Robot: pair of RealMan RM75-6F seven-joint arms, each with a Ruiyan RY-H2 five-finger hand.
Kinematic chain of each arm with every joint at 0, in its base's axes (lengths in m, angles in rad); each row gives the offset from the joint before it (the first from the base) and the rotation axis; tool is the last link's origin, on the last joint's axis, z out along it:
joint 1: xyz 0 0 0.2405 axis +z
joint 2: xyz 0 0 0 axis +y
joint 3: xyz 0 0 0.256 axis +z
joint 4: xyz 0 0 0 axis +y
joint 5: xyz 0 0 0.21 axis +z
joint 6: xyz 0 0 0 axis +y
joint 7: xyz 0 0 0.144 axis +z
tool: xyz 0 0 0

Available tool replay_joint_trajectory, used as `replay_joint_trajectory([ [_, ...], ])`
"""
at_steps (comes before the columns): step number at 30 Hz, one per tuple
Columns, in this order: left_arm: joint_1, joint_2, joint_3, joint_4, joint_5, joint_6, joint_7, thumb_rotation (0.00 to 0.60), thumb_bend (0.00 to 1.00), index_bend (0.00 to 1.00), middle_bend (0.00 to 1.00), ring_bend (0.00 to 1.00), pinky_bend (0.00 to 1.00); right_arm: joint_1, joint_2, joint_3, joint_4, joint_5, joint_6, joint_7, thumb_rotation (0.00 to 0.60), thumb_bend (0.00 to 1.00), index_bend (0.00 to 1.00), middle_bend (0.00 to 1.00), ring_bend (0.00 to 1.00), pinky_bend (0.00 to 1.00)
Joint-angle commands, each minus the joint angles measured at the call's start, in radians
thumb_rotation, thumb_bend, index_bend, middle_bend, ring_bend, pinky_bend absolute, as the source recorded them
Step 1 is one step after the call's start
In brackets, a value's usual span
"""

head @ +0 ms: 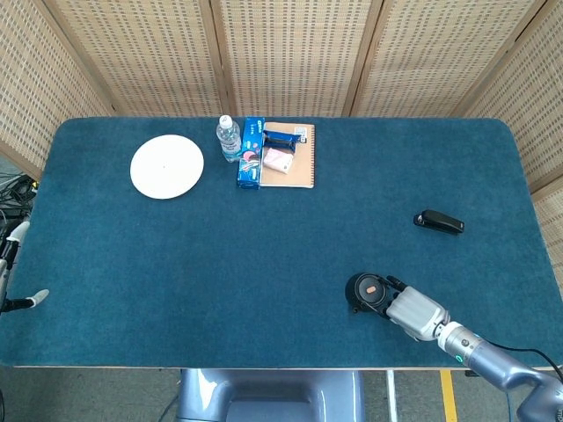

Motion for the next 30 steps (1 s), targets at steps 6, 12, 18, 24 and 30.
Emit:
replay_joint_trajectory([
  [6, -0.001, 0.002, -0.001, -0.002, -0.004, -0.003, 0.0, 0.6, 0.0, 0.0, 0.0, 0.0, 0.0, 0.006, -0.009, 0.008, 0.007, -0.008, 0.012, 0.013, 0.6, 0.25, 0.66, 0.68, 0.53, 0.0],
  [12, -0.001, 0.002, -0.001, -0.002, -0.005, -0.002, -0.003, 0.6, 0.0, 0.0, 0.0, 0.0, 0.0, 0.013, -0.017, 0.023, 0.013, -0.014, 0.033, 0.037, 0.6, 0.13, 0.74, 0.72, 0.56, 0.0],
  [18, 0.0, 0.003, -0.001, 0.0, -0.004, -0.002, -0.007, 0.6, 0.0, 0.0, 0.0, 0.0, 0.0, 0.022, -0.03, 0.034, 0.015, -0.016, 0.047, 0.093, 0.6, 0.05, 0.82, 0.77, 0.59, 0.0],
  [24, 0.0, 0.005, -0.002, 0.0, -0.005, -0.002, -0.012, 0.6, 0.0, 0.0, 0.0, 0.0, 0.0, 0.043, -0.054, 0.047, 0.02, -0.023, 0.049, 0.149, 0.6, 0.0, 0.86, 0.79, 0.6, 0.0],
  [30, 0.0, 0.005, -0.002, 0.001, -0.003, -0.002, -0.012, 0.6, 0.0, 0.0, 0.0, 0.0, 0.0, 0.065, -0.052, 0.069, -0.005, -0.001, 0.036, 0.176, 0.6, 0.0, 0.88, 0.8, 0.6, 0.0],
])
